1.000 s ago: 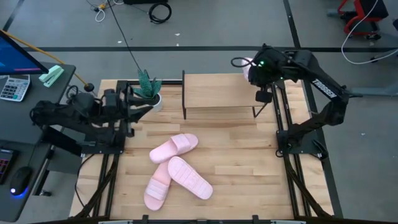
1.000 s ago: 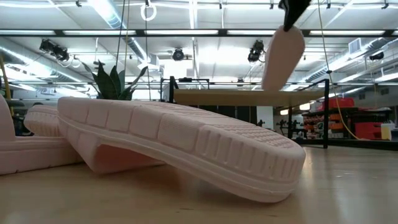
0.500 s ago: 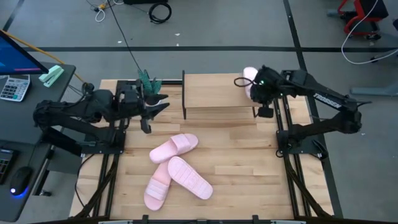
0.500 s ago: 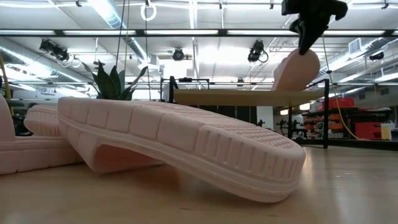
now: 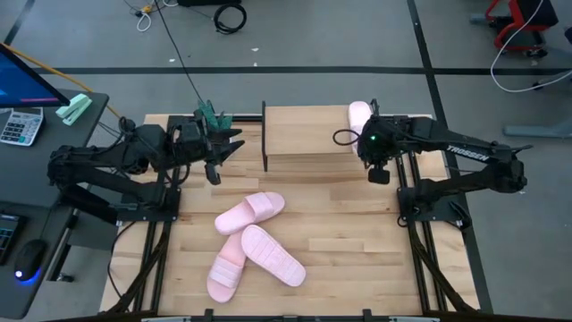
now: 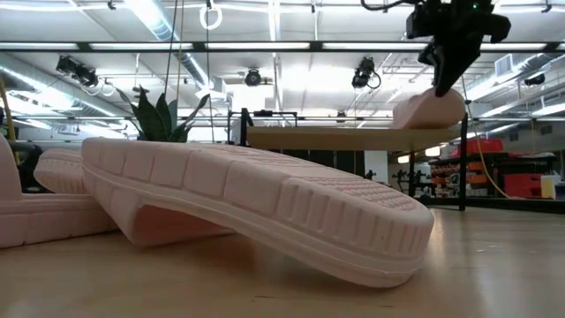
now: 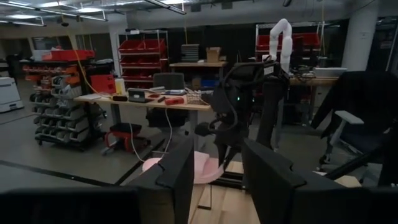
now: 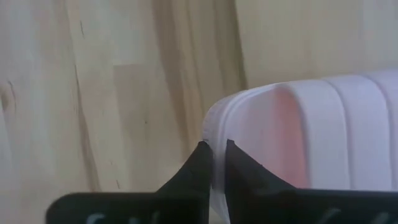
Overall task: Pick and place slides into the shelf
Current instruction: Put the pink slipper on the shelf
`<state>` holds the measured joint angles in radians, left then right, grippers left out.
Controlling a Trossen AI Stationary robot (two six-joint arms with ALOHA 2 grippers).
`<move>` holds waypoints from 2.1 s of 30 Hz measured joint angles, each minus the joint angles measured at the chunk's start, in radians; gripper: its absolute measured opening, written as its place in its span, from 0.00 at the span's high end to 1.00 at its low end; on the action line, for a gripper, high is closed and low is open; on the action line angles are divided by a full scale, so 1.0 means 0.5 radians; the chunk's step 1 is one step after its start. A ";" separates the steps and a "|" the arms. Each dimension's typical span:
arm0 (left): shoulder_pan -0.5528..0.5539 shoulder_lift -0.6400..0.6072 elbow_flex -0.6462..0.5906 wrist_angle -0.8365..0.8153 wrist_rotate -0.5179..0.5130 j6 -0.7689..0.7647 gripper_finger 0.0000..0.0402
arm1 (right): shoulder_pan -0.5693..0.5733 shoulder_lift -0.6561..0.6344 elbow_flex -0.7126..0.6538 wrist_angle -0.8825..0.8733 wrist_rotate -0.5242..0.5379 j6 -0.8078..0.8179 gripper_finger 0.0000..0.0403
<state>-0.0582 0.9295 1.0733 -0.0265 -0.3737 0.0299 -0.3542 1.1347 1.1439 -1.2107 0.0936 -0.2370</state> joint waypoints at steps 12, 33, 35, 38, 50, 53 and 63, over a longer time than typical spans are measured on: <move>0.001 0.000 0.000 -0.001 0.001 -0.002 0.64 | -0.001 0.001 -0.111 0.049 -0.007 0.072 0.70; 0.000 0.000 0.000 -0.021 0.001 -0.012 0.63 | 0.004 0.004 0.409 -0.237 0.047 0.199 0.48; 0.000 0.000 0.000 -0.063 0.002 -0.064 0.63 | 0.035 0.003 0.552 -0.256 -0.018 0.342 0.48; 0.000 0.000 0.000 -0.152 0.011 -0.160 0.64 | 0.132 0.003 0.741 -0.252 -0.167 0.573 0.50; -0.002 -0.001 0.001 -0.731 0.408 -0.707 0.67 | 0.858 0.013 0.698 -0.073 -0.233 1.522 0.55; -0.010 0.000 0.001 -0.961 0.482 -0.936 0.67 | 0.980 0.023 0.557 0.057 -0.187 1.794 0.55; -0.298 0.000 0.000 -1.667 0.497 -1.630 0.72 | 1.361 0.030 0.001 0.742 -0.174 2.384 0.55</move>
<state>-0.2074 0.9295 1.0733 -0.8602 -0.1254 -0.7851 0.3262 1.1499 1.1446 -0.8399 0.0064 0.9549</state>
